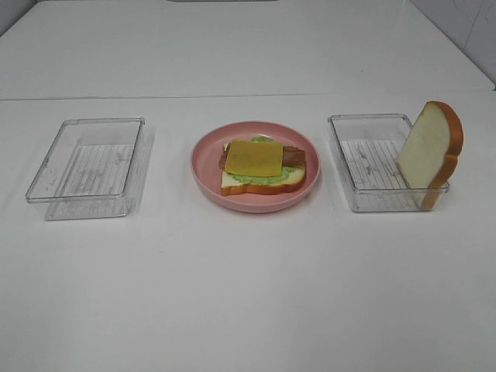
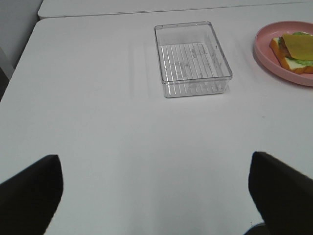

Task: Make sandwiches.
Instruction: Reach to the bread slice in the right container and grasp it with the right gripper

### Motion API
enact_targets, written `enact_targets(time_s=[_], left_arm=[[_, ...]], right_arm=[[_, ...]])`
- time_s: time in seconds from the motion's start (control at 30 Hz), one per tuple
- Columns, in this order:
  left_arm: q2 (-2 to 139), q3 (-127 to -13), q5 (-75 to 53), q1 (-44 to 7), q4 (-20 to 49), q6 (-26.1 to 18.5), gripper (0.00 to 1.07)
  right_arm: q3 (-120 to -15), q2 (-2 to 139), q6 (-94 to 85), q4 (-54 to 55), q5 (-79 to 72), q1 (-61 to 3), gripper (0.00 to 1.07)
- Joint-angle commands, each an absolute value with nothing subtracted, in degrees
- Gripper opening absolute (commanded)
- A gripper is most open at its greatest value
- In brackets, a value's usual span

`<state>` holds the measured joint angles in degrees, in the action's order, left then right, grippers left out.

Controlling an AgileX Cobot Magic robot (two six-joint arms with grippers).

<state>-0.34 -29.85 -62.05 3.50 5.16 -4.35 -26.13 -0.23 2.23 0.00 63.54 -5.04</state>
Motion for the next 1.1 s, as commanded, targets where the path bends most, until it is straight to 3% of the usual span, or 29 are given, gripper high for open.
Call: enact_targets(time_s=[0.03, 0.87, 1.1], left_arm=[[-1.3, -29.5, -61.8, 3.4, 4.5, -2.2, 0.98], [-1.4, -29.5, -61.7, 3.4, 4.2, -1.8, 0.98], [-1.4, -29.5, -61.7, 3.4, 4.2, -1.8, 0.98]], right_arm=[[-26.0, -1.7, 1.9, -0.5, 63.0, -5.0, 0.98], [-26.0, -0.3, 1.8, -0.9, 63.0, -5.0, 0.98], [-29.0, 22.5, 2.8, 0.0, 58.7, -5.0, 0.96]])
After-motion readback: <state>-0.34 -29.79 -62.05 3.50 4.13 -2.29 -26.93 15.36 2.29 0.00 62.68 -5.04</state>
